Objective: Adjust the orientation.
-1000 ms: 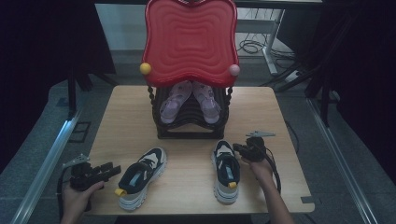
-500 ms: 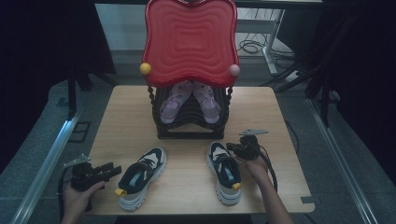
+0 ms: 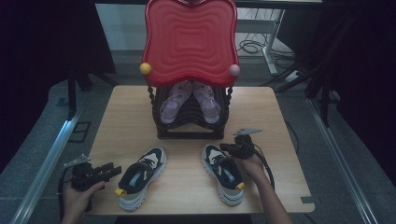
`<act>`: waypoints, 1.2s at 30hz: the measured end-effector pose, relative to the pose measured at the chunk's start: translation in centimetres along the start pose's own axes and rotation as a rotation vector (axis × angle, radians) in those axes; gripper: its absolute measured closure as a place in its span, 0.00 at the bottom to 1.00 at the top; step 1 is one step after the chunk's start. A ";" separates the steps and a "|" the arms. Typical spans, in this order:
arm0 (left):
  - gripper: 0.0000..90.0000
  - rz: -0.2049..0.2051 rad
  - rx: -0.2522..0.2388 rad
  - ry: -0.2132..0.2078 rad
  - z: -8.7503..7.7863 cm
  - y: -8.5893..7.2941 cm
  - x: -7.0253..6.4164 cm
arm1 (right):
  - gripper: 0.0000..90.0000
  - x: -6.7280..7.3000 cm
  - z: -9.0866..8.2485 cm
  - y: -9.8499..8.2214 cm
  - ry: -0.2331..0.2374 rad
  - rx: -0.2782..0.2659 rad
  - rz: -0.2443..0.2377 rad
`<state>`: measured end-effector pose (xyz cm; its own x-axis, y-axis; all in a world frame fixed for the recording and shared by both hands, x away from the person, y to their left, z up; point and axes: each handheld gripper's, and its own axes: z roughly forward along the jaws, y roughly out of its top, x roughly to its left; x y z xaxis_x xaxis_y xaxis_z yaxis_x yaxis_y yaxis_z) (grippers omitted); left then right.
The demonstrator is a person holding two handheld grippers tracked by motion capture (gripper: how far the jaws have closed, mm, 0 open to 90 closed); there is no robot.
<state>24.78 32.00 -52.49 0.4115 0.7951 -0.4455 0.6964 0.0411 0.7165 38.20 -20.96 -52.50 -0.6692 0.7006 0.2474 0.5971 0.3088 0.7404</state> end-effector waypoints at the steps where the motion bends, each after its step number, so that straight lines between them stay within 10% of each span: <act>1: 0.49 0.000 0.000 0.000 0.0 0.0 0.0 | 0.99 0.0 0.0 0.0 0.000 0.000 0.000; 29: 0.49 0.001 0.002 0.005 -0.1 -0.1 0.1 | 0.98 0.6 0.3 0.2 0.027 0.013 -0.075; 36: 0.49 0.001 -0.016 0.015 -0.6 0.1 0.0 | 0.99 0.3 -1.8 0.2 -0.021 -0.042 -0.065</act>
<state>24.52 32.35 -52.14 0.4036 0.8039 -0.4370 0.6861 0.0501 0.7258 37.31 -21.83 -51.09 -0.6960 0.6938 0.1850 0.5334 0.3272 0.7800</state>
